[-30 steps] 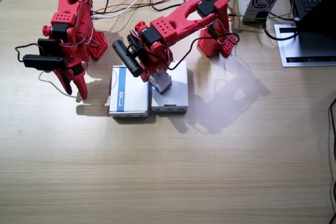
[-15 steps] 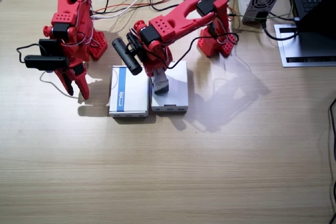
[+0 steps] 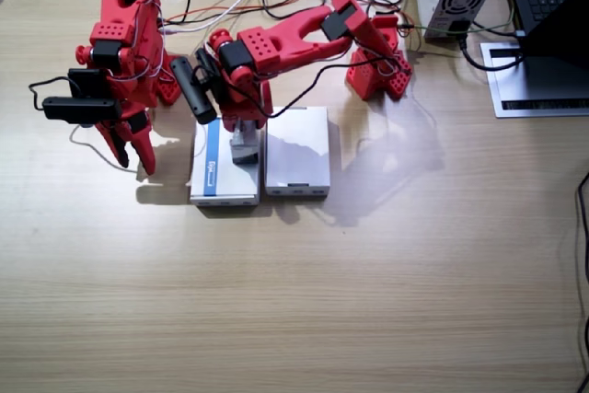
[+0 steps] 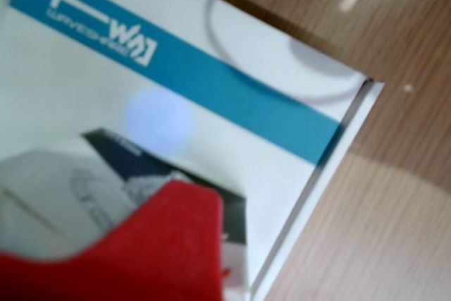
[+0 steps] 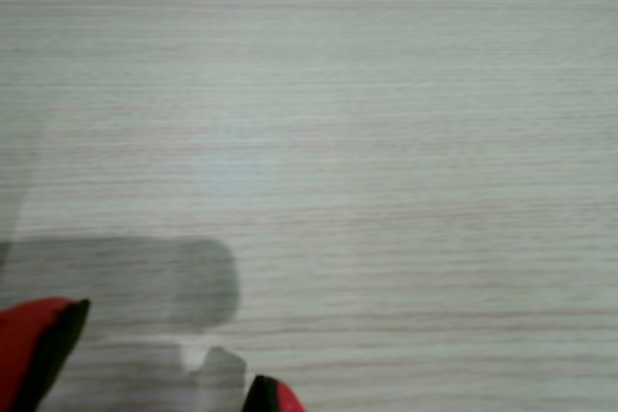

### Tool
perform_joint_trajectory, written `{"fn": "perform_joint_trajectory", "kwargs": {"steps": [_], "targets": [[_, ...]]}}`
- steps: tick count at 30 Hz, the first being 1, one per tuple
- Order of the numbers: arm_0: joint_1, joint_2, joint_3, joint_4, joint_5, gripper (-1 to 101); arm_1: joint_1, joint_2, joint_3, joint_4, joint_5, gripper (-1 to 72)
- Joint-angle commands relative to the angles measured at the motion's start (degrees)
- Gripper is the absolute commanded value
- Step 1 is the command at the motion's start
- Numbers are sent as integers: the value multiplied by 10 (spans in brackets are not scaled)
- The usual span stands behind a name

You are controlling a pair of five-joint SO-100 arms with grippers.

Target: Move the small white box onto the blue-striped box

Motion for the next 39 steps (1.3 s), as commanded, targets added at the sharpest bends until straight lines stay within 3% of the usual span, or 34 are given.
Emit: {"fn": "perform_joint_trajectory", "kwargs": {"steps": [1,7,16,20,22,23,24,25,26,28,31,33,36,39], "targets": [[31,-18,-35,11,23,256,-4,15,-6,7,-8,287],[11,44,-17,11,17,409,-4,15,-6,20,-27,299],[2,258,69,11,40,425,-25,15,-6,31,-23,302],[-55,437,128,11,74,421,-30,15,-6,27,-17,299],[-141,519,197,9,121,311,-45,15,-6,30,-7,247],[-200,555,244,8,163,117,-52,15,-6,30,-1,142],[-270,583,288,-1,171,0,-57,15,-6,29,5,51],[-352,626,362,-25,194,0,-60,15,-6,29,11,2],[-434,694,471,-77,238,0,-63,15,-6,35,11,2],[-606,818,726,-242,339,0,-70,15,-6,40,14,2],[-742,794,934,-445,416,-1,-80,15,-6,47,18,2],[-754,729,995,-553,432,-1,-87,15,-6,55,16,2],[-704,693,1046,-621,416,-1,-95,15,-6,80,5,2],[-671,870,1184,-664,478,-1,-89,15,-6,93,-12,2]]}}
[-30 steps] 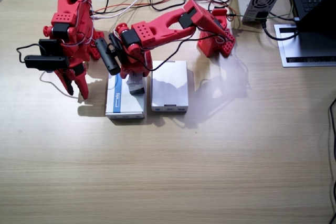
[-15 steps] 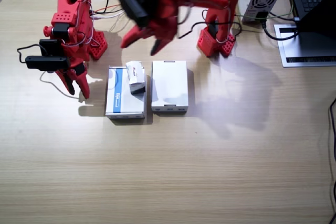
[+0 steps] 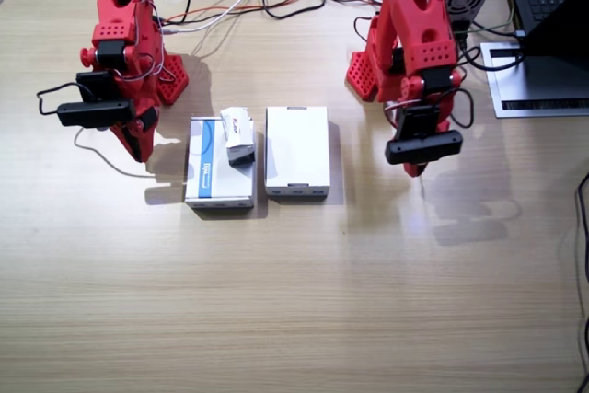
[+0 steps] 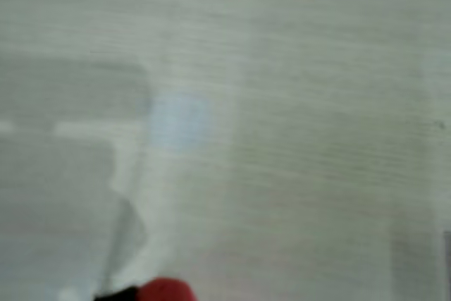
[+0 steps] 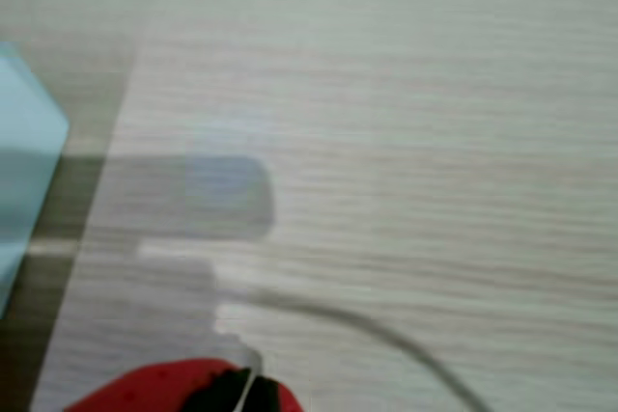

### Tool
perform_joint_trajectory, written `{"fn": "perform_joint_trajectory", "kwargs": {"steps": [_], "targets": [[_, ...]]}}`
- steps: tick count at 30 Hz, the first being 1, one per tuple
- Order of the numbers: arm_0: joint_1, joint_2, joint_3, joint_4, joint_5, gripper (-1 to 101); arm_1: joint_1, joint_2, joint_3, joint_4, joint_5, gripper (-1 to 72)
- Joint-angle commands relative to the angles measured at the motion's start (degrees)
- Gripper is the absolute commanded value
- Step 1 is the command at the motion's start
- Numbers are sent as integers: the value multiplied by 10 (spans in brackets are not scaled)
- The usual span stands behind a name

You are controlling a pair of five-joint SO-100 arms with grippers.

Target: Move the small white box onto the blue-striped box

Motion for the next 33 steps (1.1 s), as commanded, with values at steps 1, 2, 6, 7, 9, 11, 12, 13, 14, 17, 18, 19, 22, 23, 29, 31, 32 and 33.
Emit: {"fn": "perform_joint_trajectory", "kwargs": {"steps": [1,2,6,7,9,11,12,13,14,17,18,19,22,23,29,31,32,33], "targets": [[38,279,176,-25,85,-1,-2,15,-6,24,-29,2],[46,466,213,114,108,-1,6,15,-6,27,-41,2],[94,598,213,344,136,-1,33,14,-6,42,-60,2],[94,599,213,350,108,-1,53,11,-6,44,-74,2],[87,599,213,354,83,-1,89,13,-6,44,-91,2],[91,599,213,363,87,-1,98,15,-6,42,-62,2],[90,599,213,364,86,-1,98,15,-6,42,-53,2],[90,599,213,364,86,-1,96,15,-6,42,-32,2],[89,599,213,364,86,-1,96,15,-6,42,-4,2],[84,599,213,364,76,0,94,15,-6,42,72,2],[77,599,213,364,76,0,91,15,-6,42,84,2],[62,599,214,364,78,0,91,15,-6,42,86,2],[47,599,214,364,79,0,91,15,-6,42,86,2],[47,599,214,364,79,0,91,15,-6,42,86,2],[47,599,214,364,79,0,91,15,-6,42,86,2],[47,599,214,364,79,0,91,15,-6,42,86,2],[47,599,214,364,79,0,91,15,-6,42,86,2],[47,599,214,364,79,0,91,15,-6,42,86,2]]}}
